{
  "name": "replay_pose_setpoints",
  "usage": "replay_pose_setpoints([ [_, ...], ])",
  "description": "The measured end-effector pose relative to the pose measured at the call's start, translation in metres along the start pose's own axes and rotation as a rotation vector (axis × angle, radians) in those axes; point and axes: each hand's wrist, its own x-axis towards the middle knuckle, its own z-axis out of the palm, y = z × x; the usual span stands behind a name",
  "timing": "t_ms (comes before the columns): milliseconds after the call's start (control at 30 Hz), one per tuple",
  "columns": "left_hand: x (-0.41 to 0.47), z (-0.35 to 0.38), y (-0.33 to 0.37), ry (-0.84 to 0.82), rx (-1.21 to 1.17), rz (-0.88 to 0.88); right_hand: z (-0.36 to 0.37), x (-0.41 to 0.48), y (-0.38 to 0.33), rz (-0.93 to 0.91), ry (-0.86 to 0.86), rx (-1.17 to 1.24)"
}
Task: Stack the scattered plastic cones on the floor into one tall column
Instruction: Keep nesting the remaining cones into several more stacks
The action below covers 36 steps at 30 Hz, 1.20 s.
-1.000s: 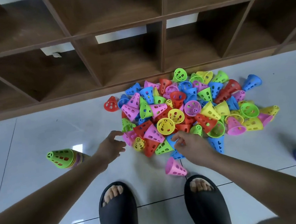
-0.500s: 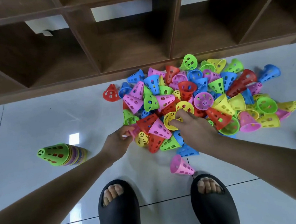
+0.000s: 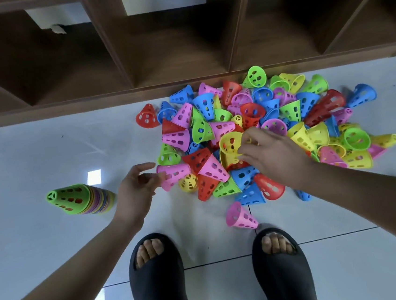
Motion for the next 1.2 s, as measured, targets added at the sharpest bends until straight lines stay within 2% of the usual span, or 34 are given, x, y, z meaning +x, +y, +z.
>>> replay_pose_setpoints([
  [100, -0.020, 0.003, -0.010, -0.023, -0.014, -0.054, -0.013, -0.011, -0.016, 0.137, 0.095, 0.166],
  [167, -0.029, 0.006, -0.024, -0.080, -0.012, -0.093, -0.010, -0.024, -0.029, 0.254, 0.133, 0.359],
  [367, -0.046, 0.032, -0.053, -0.281, 0.059, -0.208, 0.021, -0.065, -0.076, 0.736, -0.084, 1.078],
  [567, -0.031, 0.056, -0.063, -0.284, 0.303, -0.177, 0.041, -0.086, -0.101, 0.955, -0.350, 1.553],
  [767, -0.026, 0.068, -0.061, -0.250, 0.448, -0.165, 0.058, -0.078, -0.104, 0.971, -0.365, 1.748],
  [833, -0.024, 0.067, -0.063, -0.245, 0.457, -0.160, 0.060, -0.075, -0.105, 0.981, -0.376, 1.762],
  [967, -0.026, 0.069, -0.069, -0.231, 0.390, -0.179, 0.063, -0.070, -0.109, 0.994, -0.401, 1.619],
  [1100, -0.027, 0.068, -0.074, -0.247, 0.329, -0.204, 0.068, -0.066, -0.114, 0.891, -0.378, 1.221],
  [1200, -0.028, 0.067, -0.074, -0.267, 0.313, -0.218, 0.070, -0.064, -0.113, 0.803, -0.369, 1.047],
])
